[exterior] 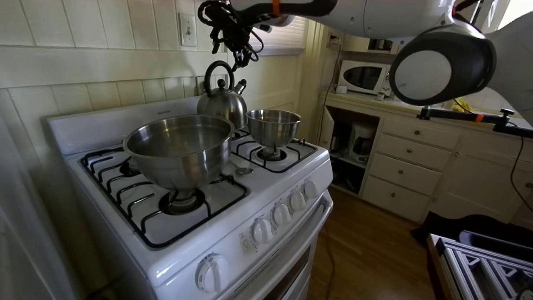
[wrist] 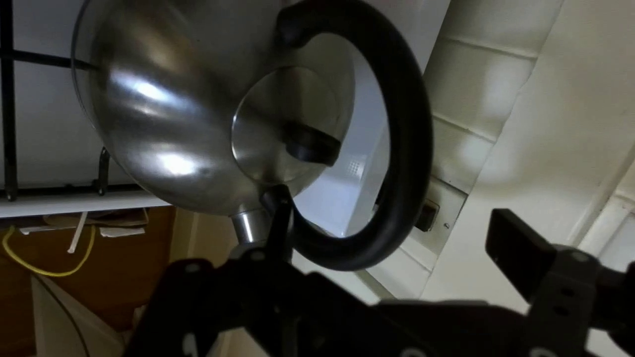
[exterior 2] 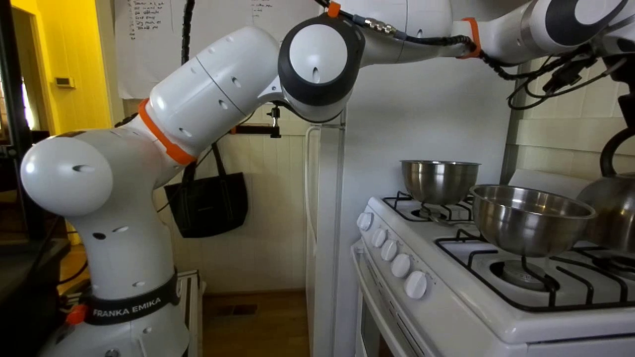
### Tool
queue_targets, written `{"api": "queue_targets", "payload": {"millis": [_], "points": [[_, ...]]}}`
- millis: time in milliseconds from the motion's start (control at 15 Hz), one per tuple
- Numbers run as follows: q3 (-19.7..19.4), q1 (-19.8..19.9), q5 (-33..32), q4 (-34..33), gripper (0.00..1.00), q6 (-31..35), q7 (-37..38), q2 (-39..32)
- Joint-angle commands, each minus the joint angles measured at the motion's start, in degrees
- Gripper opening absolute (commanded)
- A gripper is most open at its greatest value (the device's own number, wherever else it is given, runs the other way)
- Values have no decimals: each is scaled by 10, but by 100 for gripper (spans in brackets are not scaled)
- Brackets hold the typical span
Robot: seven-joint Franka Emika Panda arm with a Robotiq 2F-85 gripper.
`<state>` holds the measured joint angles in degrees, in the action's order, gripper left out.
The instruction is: Put the kettle inside the silver bowl on the left
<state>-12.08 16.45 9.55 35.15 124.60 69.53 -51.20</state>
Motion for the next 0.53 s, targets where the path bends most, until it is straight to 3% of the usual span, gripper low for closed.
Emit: {"api": "queue_targets", "payload": {"millis": [0,67,133,467], "points": [[-1,-5,-1,-27,100,14,14,-25],[-1,-7,-2,-29,100,14,14,-27],[-3,-9,-3,-30,79,13,16,-28],[-4,-12,-3,-32,42,12,15,-29]]}}
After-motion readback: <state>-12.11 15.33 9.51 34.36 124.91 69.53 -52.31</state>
